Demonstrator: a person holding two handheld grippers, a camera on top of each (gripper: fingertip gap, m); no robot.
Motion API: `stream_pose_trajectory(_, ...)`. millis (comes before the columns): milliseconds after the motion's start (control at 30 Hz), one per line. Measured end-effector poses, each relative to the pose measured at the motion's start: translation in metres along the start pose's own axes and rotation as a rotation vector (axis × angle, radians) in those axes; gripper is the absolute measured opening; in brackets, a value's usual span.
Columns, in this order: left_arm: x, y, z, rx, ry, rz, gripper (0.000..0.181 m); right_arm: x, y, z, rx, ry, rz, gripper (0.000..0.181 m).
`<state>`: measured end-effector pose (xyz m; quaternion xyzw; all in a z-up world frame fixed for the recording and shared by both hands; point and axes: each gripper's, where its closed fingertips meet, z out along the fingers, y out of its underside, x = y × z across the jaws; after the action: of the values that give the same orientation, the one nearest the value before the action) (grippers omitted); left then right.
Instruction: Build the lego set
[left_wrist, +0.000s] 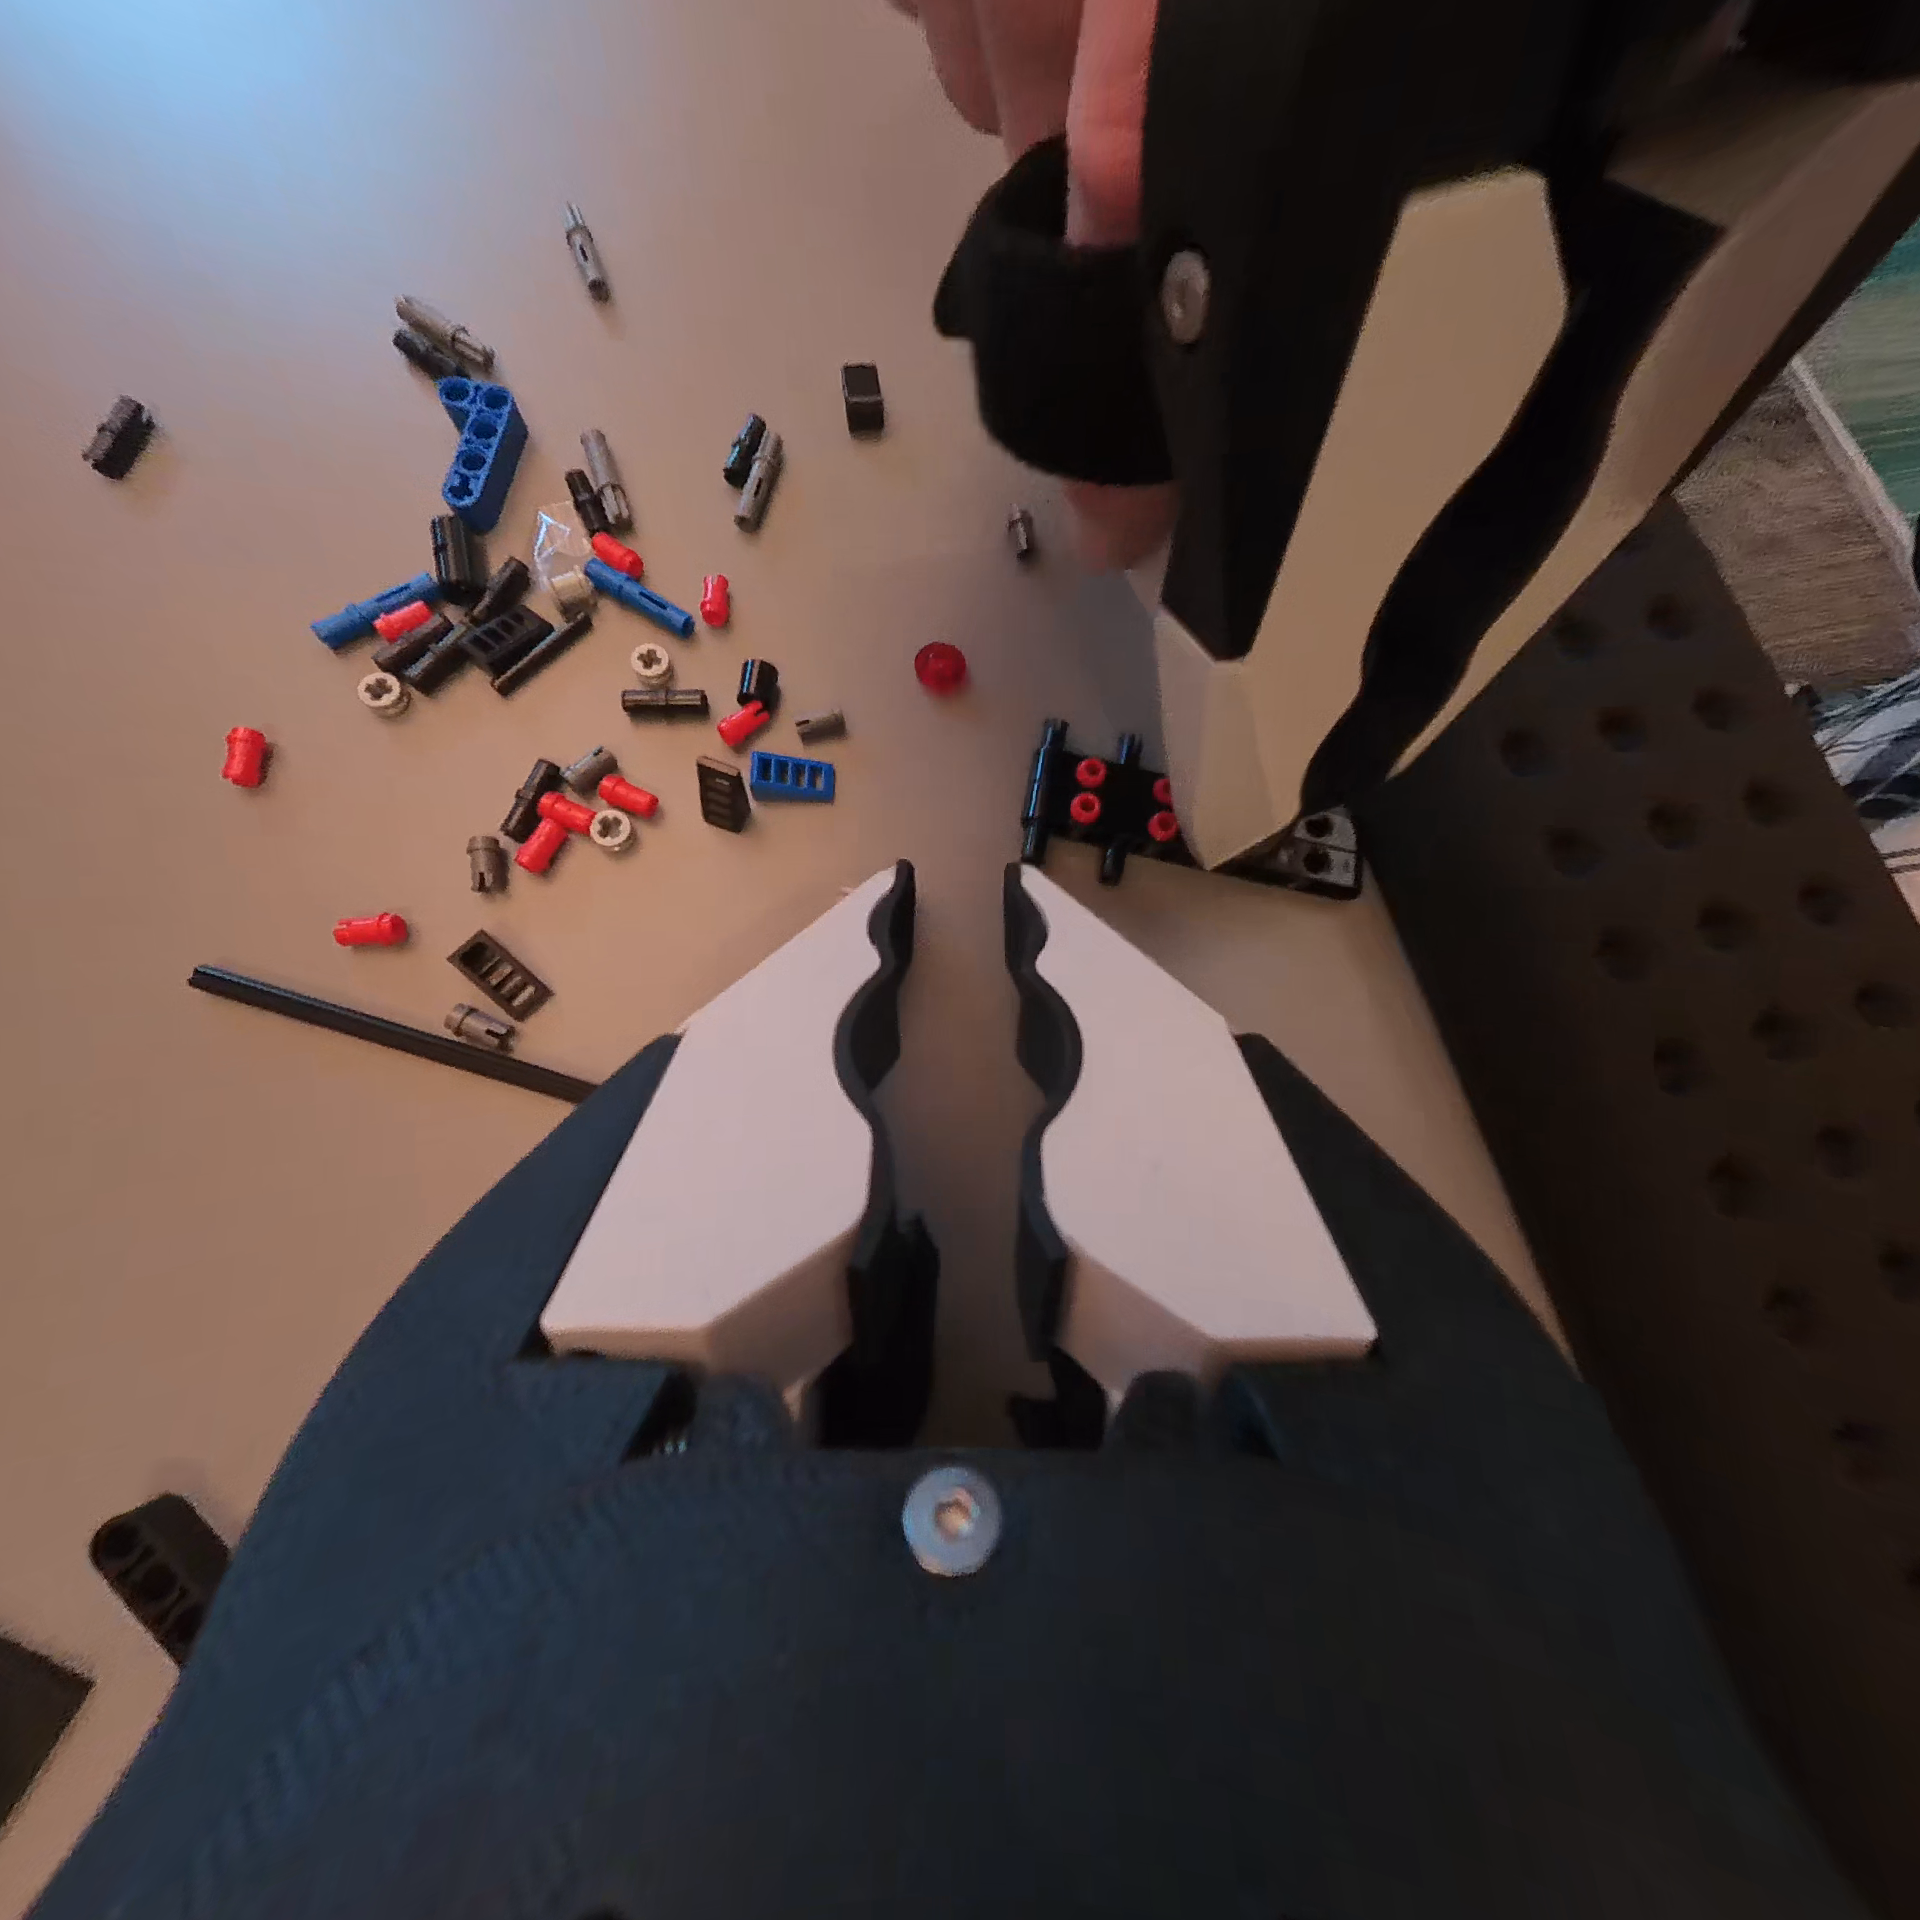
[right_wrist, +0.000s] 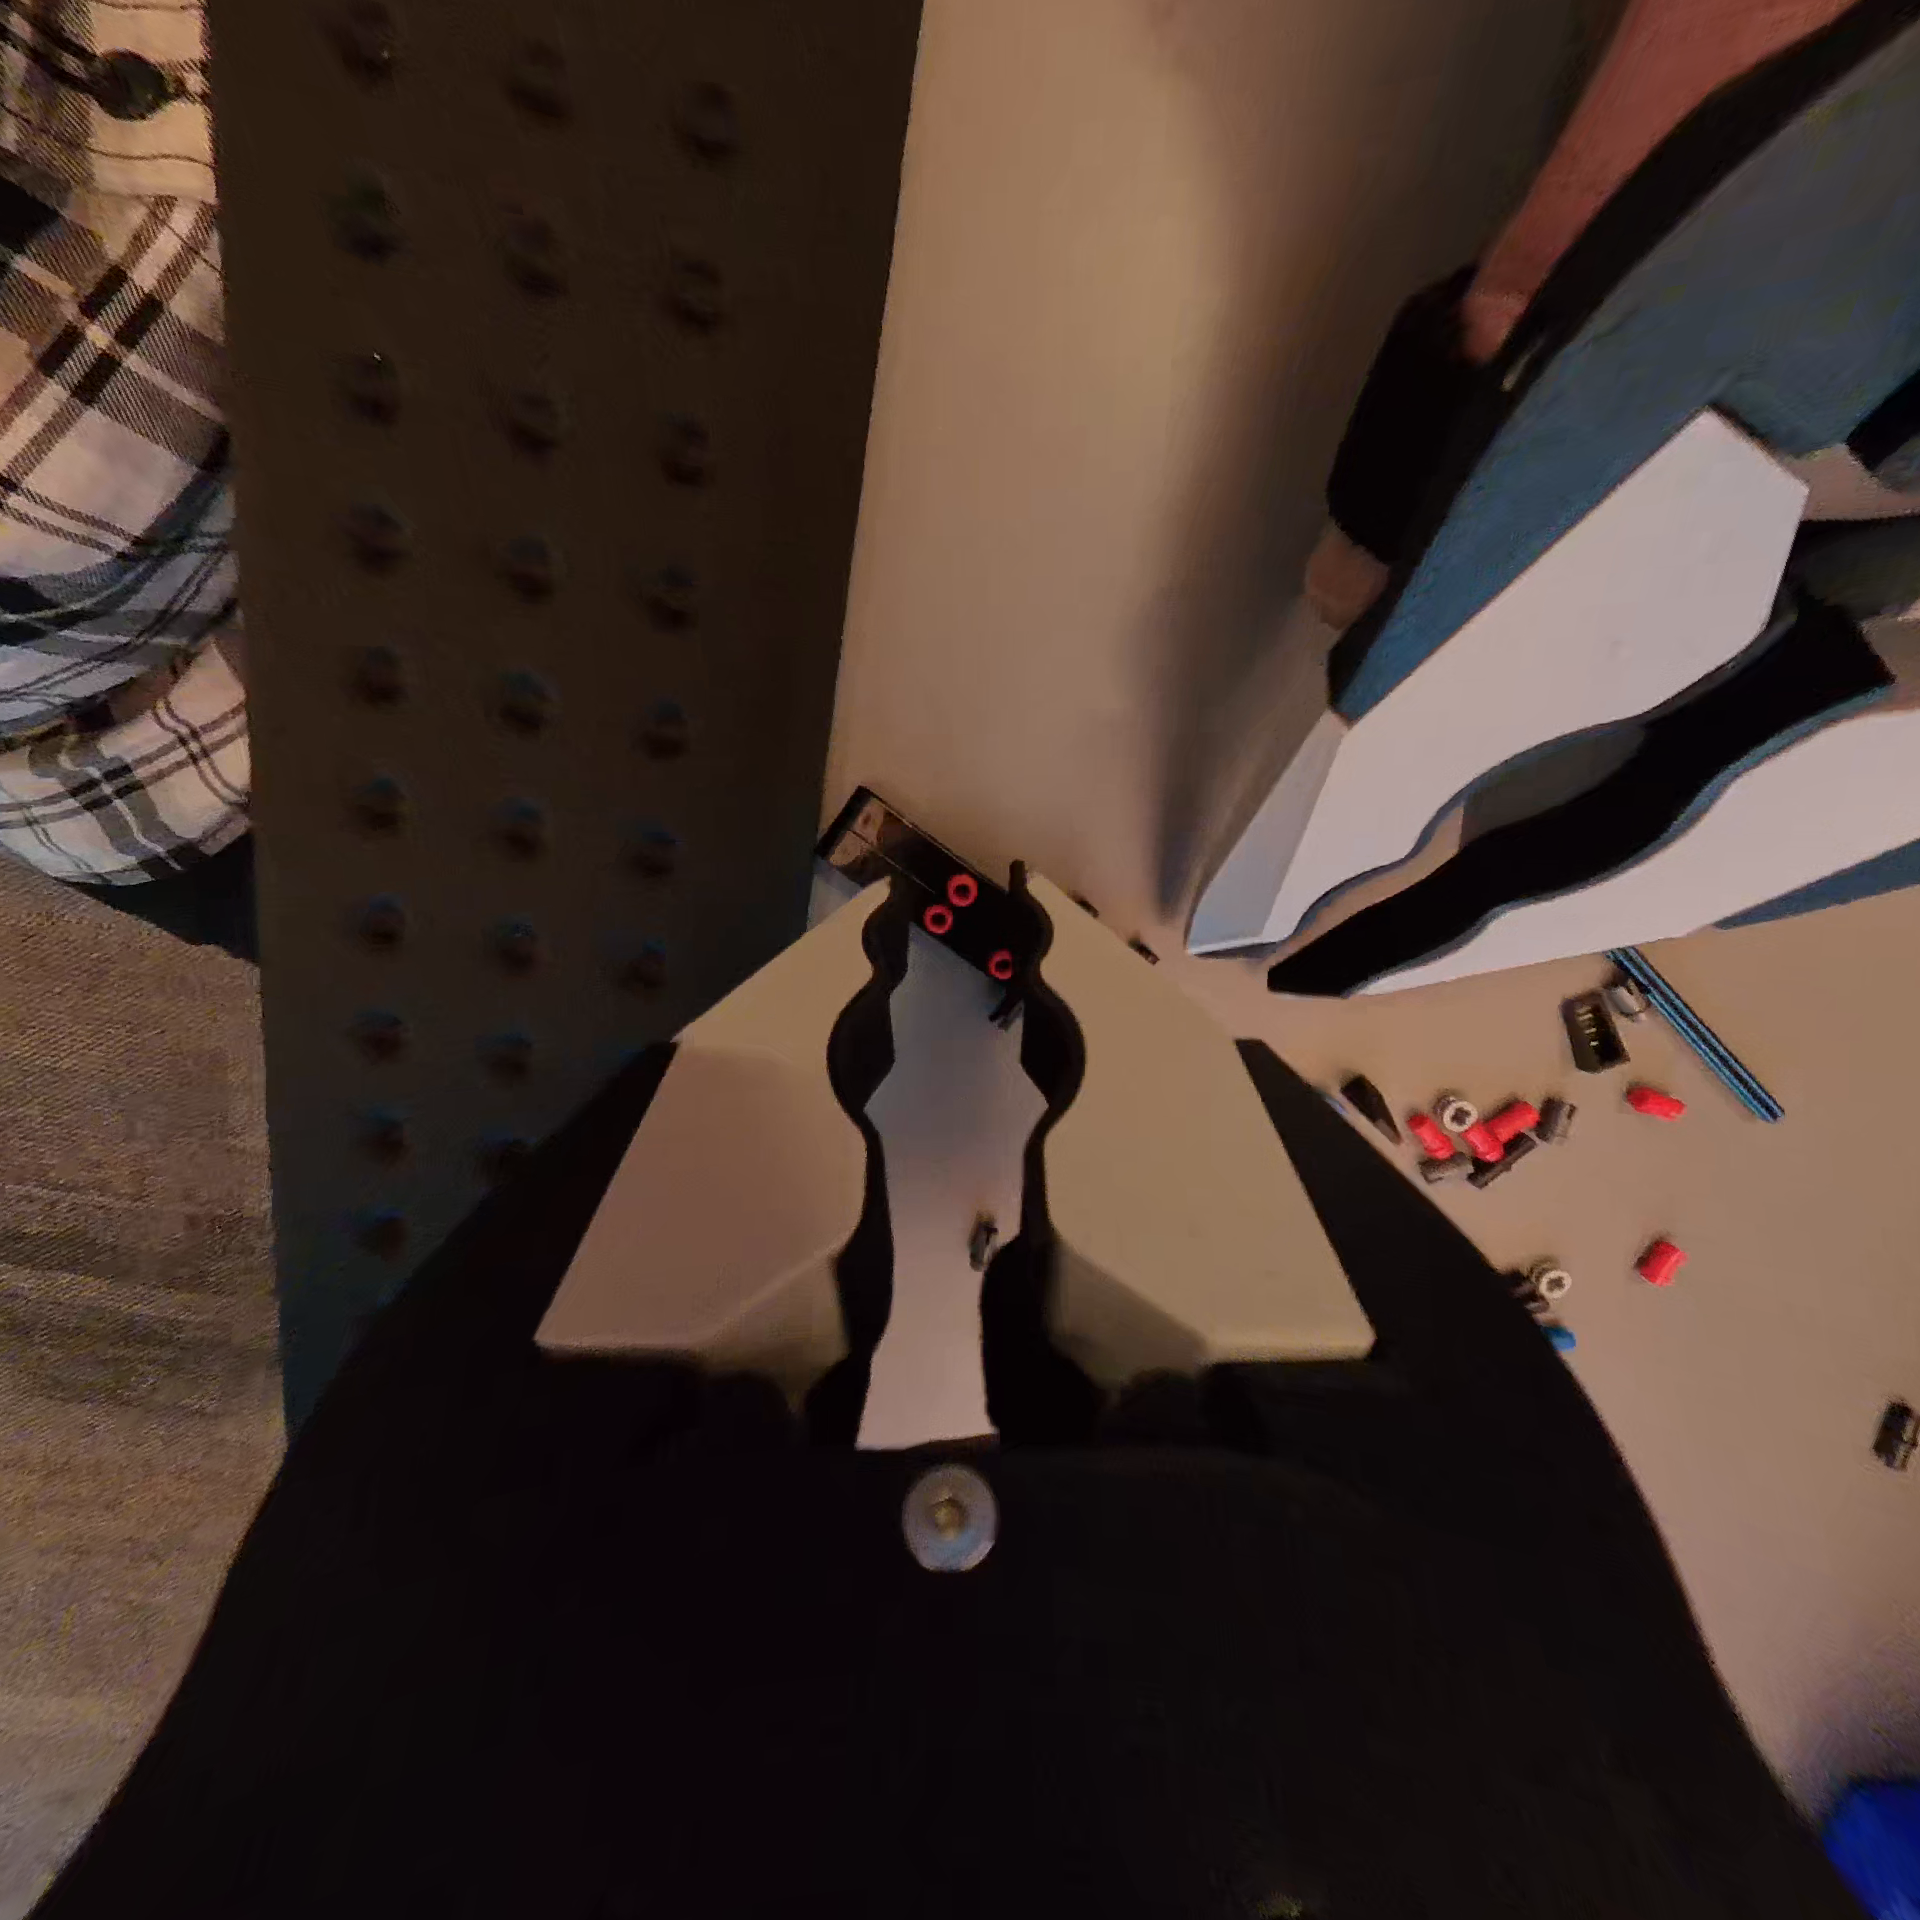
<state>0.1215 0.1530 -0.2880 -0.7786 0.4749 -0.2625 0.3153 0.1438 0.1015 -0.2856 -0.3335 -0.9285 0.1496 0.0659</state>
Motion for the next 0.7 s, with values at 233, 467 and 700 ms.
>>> stream_pose_trajectory(233,0.005,-0.006,0.005,0.024,0.017,0.012,0.015,0.006,-0.001,-0.007,0.071,0.035,0.05,0.0)
stream_pose_trajectory(467,0.005,-0.005,0.006,0.018,0.018,0.011,0.014,0.005,0.01,0.008,-0.01,-0.005,0.044,0.0)
stream_pose_trajectory(700,0.004,-0.006,0.004,0.029,0.01,0.014,0.014,0.011,0.007,-0.038,0.161,0.106,0.154,0.0)
